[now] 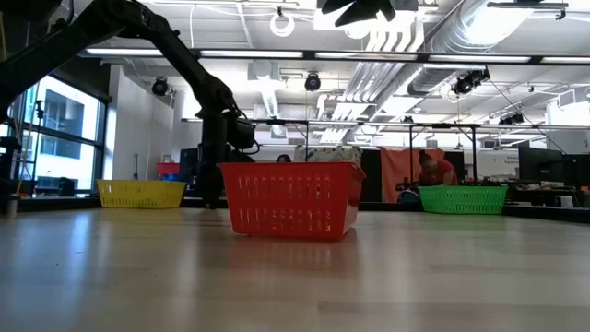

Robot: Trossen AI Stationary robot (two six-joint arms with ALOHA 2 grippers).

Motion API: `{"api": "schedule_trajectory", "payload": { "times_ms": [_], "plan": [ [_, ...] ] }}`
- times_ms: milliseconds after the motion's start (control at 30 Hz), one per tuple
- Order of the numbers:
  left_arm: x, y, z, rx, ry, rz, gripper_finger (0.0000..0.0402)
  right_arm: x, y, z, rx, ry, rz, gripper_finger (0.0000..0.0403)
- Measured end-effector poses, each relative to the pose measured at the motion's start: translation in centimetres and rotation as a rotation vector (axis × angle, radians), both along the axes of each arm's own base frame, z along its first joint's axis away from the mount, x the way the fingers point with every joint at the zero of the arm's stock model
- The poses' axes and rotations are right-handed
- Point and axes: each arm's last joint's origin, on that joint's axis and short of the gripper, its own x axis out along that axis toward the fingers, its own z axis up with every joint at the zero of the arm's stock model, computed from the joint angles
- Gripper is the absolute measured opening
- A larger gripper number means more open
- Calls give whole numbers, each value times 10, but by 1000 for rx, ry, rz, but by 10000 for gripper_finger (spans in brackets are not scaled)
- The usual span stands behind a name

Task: Sort Halloween decoration
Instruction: Put the white skull toy into the green bin

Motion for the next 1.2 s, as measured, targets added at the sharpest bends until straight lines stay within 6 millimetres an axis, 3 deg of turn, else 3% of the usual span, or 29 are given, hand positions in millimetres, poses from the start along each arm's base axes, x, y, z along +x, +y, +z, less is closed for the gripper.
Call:
{"api": "schedule_trajectory", "payload": {
  "times_ms": [267, 500, 700, 967, 1067, 1200],
  "plan": [
    [2, 2, 24, 35, -51, -3, 30, 0, 0, 0, -7, 5, 3, 218],
    [5, 4, 81, 152, -185, -18, 29, 0, 0, 0, -7, 5, 3, 218],
    [6, -6, 146, 174, -562, 17, 31, 0, -1, 1, -14, -1, 3, 218],
    [9, -42, 233, 5, -1143, -53, 32, 6, 1, 11, -141, -49, 157, 218],
    [14, -67, 263, -24, -1268, -116, 31, 12, 2, 13, -247, -47, 241, 218],
    [30, -104, 287, -55, -1357, -198, 32, 24, 3, 11, -411, -21, 300, 218]
  ]
}}
